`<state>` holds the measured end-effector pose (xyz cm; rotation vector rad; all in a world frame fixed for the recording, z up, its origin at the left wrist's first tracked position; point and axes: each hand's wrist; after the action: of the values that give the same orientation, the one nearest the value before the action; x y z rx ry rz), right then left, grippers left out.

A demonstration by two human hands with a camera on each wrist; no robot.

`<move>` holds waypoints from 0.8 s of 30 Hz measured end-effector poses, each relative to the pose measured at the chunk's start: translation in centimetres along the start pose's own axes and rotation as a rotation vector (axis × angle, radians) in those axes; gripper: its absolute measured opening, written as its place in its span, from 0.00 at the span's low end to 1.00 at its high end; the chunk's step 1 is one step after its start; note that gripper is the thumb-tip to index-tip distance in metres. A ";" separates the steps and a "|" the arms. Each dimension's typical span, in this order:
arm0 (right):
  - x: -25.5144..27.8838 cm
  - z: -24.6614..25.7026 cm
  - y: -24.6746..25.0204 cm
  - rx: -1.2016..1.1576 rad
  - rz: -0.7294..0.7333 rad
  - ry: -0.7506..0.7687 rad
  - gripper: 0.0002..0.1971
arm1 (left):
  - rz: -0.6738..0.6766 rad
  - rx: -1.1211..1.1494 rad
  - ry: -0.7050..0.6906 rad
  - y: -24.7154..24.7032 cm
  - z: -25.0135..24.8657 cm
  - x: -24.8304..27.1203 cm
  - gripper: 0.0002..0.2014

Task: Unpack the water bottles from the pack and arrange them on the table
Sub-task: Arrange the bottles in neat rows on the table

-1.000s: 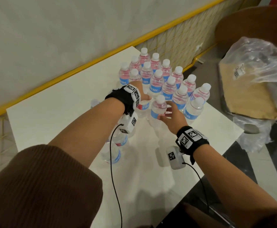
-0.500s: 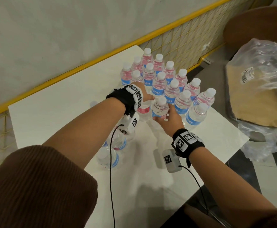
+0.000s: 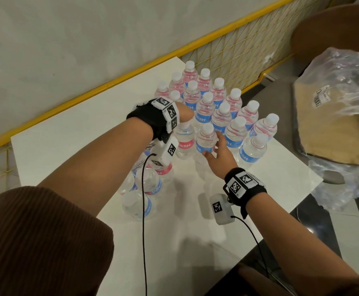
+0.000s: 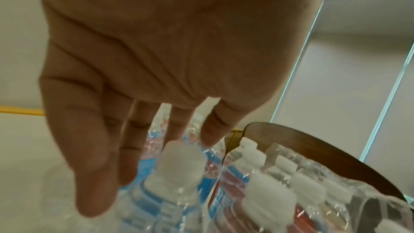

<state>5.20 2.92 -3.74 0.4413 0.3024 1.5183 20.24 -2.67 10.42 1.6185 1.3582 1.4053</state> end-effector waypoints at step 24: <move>0.3 -1.8 -1.2 -0.011 -0.054 -0.352 0.33 | 0.097 -0.098 -0.128 -0.8 1.6 -2.6 0.29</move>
<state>5.43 3.37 -5.81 0.6748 0.0295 1.3601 21.68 -4.60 8.38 1.6984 1.1342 1.3757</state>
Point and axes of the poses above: each hand's wrist, its own x-axis away from the middle knuckle, its own y-axis out of the back of the hand, z = x × y, and after that the axes turned 13 degrees about -z, right-handed
